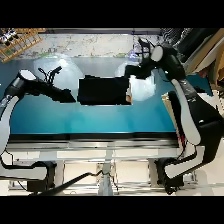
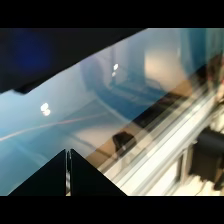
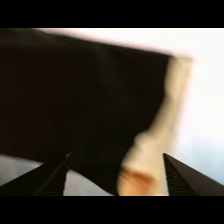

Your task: Fold the clothes and pants, and hang the long-sleeved shirts on hangers.

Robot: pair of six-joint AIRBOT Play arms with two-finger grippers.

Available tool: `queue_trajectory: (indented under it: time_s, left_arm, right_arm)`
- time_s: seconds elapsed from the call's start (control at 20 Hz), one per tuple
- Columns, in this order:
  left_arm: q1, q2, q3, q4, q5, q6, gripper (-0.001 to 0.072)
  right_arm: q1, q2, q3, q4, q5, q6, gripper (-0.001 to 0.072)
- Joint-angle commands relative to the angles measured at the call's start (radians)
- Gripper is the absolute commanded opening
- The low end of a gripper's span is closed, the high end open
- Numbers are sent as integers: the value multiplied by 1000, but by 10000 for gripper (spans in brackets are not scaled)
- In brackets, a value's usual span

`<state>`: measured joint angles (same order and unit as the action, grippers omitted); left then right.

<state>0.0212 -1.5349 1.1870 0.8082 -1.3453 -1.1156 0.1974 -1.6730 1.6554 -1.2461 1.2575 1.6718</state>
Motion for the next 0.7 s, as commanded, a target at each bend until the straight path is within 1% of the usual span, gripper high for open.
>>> queue_trajectory:
  time_s: [0.0,0.1,0.15,0.25,0.35,0.4,0.5,0.6,0.65]
  left_arm:
    - [-1,1,1,-61,8,0,5]
    - [-1,1,1,-61,10,0,5]
    - [-1,1,1,-61,10,0,5]
    - [-1,0,1,-61,10,0,5]
    - [-1,0,1,-61,10,0,5]
    - [-1,0,1,-61,10,1,5]
    - [-1,-2,1,-60,10,1,5]
    - [-1,-6,1,-60,10,2,5]
    - [-1,-10,0,-61,11,1,5]
  right_arm:
    - [-113,19,-170,150,6,-108,696]
    - [-151,-28,-199,291,-48,-212,697]
    - [-157,-54,-199,338,-79,-256,697]
    - [-159,-107,-188,384,-134,-308,701]
    - [-163,-164,-175,387,-131,-333,704]
    - [-167,-189,-174,427,-131,-366,704]
    - [-172,-220,-174,552,-138,-467,704]
    - [-171,-245,-164,578,-158,-482,700]
    - [-171,-261,-153,589,-146,-483,695]
